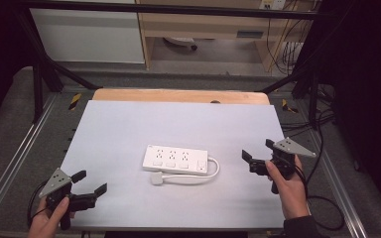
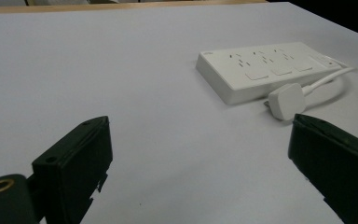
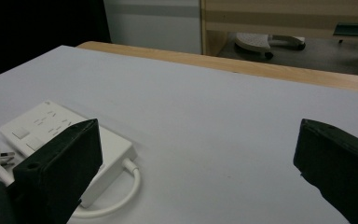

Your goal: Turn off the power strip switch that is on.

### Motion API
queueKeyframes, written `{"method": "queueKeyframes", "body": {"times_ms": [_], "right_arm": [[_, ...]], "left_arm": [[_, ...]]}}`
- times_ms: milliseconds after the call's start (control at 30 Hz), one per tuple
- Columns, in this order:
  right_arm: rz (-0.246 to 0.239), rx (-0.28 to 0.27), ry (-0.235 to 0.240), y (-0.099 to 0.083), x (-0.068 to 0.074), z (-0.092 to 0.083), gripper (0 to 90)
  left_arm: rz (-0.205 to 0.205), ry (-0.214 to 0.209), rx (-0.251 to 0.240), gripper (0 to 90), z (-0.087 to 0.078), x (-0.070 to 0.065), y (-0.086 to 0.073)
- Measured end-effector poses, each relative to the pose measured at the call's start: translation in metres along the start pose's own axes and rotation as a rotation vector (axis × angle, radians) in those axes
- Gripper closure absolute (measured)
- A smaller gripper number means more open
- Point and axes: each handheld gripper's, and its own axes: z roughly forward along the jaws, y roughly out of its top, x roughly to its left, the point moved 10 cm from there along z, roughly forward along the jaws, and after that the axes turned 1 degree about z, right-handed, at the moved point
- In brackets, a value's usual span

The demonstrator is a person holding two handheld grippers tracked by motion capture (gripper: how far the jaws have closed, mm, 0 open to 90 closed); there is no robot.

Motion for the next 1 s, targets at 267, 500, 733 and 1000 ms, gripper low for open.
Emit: {"method": "queueKeyframes", "body": {"times_ms": [267, 500, 733, 1000], "right_arm": [[0.017, 0.022, -0.008, -0.021, -0.007, -0.001, 2.7], [0.034, 0.034, -0.013, -0.037, -0.011, -0.001, 2.9], [0.035, 0.055, -0.014, -0.051, -0.011, 0.003, 3.0], [0.032, 0.077, -0.011, -0.06, -0.007, 0.007, 3.1]], "left_arm": [[-0.001, 0.001, -0.002, 6.2, 0.0, 0.0, 0.0], [-0.001, 0.001, -0.002, 6.2, 0.0, 0.0, 0.0], [0.0, 0.001, -0.001, 6.2, 0.0, 0.0, 0.0], [0.001, 0.001, 0.0, 6.2, 0.0, 0.0, 0.0]]}}
